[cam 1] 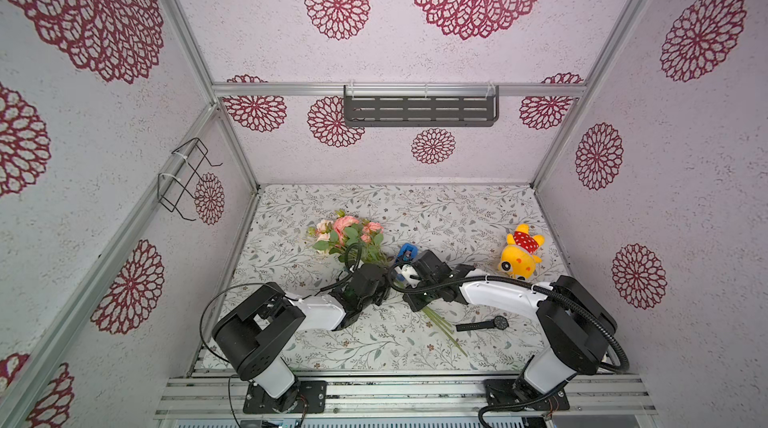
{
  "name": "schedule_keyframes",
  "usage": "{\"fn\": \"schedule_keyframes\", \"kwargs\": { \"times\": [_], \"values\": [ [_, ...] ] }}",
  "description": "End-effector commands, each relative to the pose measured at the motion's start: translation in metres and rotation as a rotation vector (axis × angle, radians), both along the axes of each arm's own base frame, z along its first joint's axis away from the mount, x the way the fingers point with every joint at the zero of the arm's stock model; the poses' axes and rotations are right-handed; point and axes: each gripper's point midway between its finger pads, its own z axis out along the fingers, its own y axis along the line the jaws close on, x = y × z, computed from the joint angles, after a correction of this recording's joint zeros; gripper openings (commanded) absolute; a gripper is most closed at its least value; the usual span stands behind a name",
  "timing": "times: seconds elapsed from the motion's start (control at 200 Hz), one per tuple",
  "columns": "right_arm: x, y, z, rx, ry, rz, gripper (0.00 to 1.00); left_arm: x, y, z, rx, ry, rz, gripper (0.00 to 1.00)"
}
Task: Wrap bouquets with tape
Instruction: Wrap the tape around the bouquet.
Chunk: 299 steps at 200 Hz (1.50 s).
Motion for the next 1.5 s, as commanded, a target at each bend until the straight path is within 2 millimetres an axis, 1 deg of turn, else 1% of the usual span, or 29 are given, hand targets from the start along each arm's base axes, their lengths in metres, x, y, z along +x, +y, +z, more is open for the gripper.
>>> {"fn": "schedule_keyframes", "kwargs": {
  "times": [0.0,0.075,0.2,0.295,0.375,0.395,0.54,0.585,0.66,0.68,0.701,0.726,0.761,0.836,0.881,0.911,0.956,1.076,1.231,1.301,1.366,1.446,1.491],
  "values": [
    [0.014,0.01,0.026,0.021,-0.09,0.01,0.0,-0.004,0.008,-0.006,0.017,0.018,0.027,0.53],
    [0.012,0.016,0.029,0.031,-0.09,0.028,0.0,-0.001,0.001,-0.006,0.008,0.014,0.012,0.57],
    [0.008,0.024,0.03,0.049,-0.08,0.047,0.0,0.003,-0.012,-0.007,0.002,0.023,-0.026,0.58],
    [0.003,0.029,0.032,0.064,-0.077,0.069,0.0,0.004,-0.016,-0.01,-0.001,0.028,-0.028,0.57],
    [-0.001,0.033,0.033,0.063,-0.085,0.092,0.0,0.004,-0.014,-0.013,-0.003,0.03,-0.014,0.53],
    [-0.001,0.033,0.034,0.062,-0.088,0.093,0.0,0.005,-0.013,-0.013,-0.003,0.031,-0.01,0.51],
    [-0.004,0.031,0.029,0.05,-0.08,0.104,0.0,0.005,-0.012,-0.015,-0.008,0.028,-0.001,0.26],
    [-0.005,0.031,0.027,0.051,-0.075,0.106,0.0,0.007,-0.013,-0.014,-0.012,0.019,-0.002,0.16],
    [-0.004,0.031,0.026,0.057,-0.065,0.097,0.0,0.007,-0.014,-0.012,-0.011,0.016,-0.01,0.03],
    [-0.003,0.031,0.026,0.061,-0.063,0.092,0.0,0.007,-0.014,-0.012,-0.011,0.016,-0.01,0.0],
    [-0.002,0.031,0.026,0.064,-0.059,0.086,0.0,0.007,-0.014,-0.012,-0.009,0.016,-0.011,0.0],
    [-0.002,0.031,0.027,0.07,-0.053,0.08,0.03,0.007,-0.014,-0.013,-0.01,0.016,-0.009,0.0],
    [-0.001,0.029,0.028,0.077,-0.045,0.068,0.08,0.007,-0.014,-0.013,-0.01,0.016,-0.008,0.0],
    [0.001,0.026,0.031,0.115,-0.013,0.038,0.31,0.008,-0.013,-0.012,-0.017,0.006,-0.003,0.0],
    [0.001,0.025,0.034,0.164,0.029,0.014,0.45,0.009,-0.012,-0.011,-0.023,-0.002,0.0,0.0],
    [0.001,0.022,0.033,0.198,0.072,-0.01,0.52,0.009,-0.012,-0.009,-0.024,-0.011,0.003,0.0],
    [0.0,0.019,0.032,0.25,0.142,-0.04,0.56,0.01,-0.013,-0.006,-0.03,-0.024,0.003,0.0],
    [-0.007,0.015,0.029,0.364,0.263,-0.071,0.59,0.014,-0.015,0.0,-0.034,-0.051,-0.002,0.0],
    [-0.013,0.006,0.021,0.432,0.373,-0.114,0.58,0.016,-0.015,0.006,-0.043,-0.077,0.001,0.0],
    [-0.012,0.003,0.019,0.462,0.405,-0.13,0.53,0.016,-0.013,0.007,-0.048,-0.087,0.007,0.0],
    [-0.011,0.0,0.018,0.481,0.424,-0.146,0.41,0.017,-0.014,0.01,-0.059,-0.101,0.01,0.0],
    [-0.011,-0.001,0.017,0.473,0.434,-0.151,0.17,0.017,-0.014,0.012,-0.059,-0.111,0.008,0.0],
    [-0.01,-0.001,0.017,0.462,0.42,-0.148,0.06,0.018,-0.016,0.014,-0.055,-0.115,0.002,0.0]
  ]
}}
